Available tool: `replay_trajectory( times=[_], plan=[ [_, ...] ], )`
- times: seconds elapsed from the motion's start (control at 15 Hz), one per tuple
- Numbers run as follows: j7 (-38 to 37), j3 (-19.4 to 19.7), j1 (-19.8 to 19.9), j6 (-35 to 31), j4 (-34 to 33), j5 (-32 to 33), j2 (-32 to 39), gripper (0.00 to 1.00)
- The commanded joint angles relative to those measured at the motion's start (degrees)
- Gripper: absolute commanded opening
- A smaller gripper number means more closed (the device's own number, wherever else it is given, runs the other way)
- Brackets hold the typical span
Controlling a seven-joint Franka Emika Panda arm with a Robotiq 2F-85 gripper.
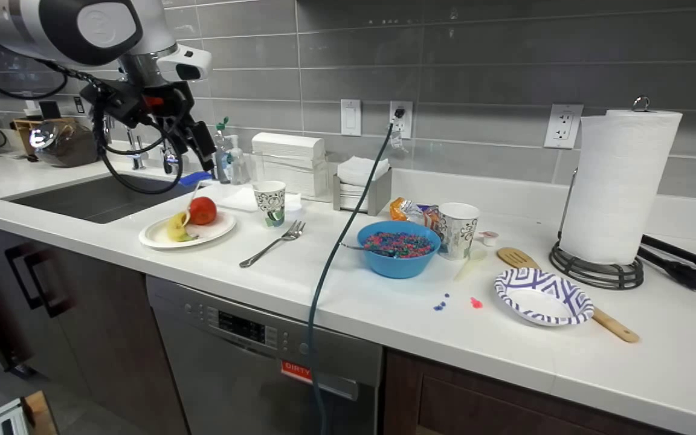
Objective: Remove the plastic knife from the paper cup and put it on the white plate on the left
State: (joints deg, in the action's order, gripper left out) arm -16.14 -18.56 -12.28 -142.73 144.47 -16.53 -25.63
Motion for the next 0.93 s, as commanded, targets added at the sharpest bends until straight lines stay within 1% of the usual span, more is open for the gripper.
replay_trajectory(
  times=[0.0, 0.13, 0.33, 0.6, 0.67, 0.87],
  plan=[
    [-3.48, -2.41, 1.94, -8.05, -5.02, 6.38, 8.04, 1.00],
    [-5.86, -3.58, 3.77, -10.67, -7.27, 11.93, 11.85, 1.00],
    [-10.24, -4.68, 6.05, -11.56, -10.47, 20.98, 16.84, 1.00],
    [-16.38, -3.77, 6.15, -11.03, -14.16, 32.88, 23.10, 1.00],
    [-17.87, -4.89, 7.24, -11.14, -15.01, 35.00, 24.71, 1.00],
    [-21.02, -4.29, 6.13, -11.09, -17.40, 39.45, 28.90, 1.00]
  ],
)
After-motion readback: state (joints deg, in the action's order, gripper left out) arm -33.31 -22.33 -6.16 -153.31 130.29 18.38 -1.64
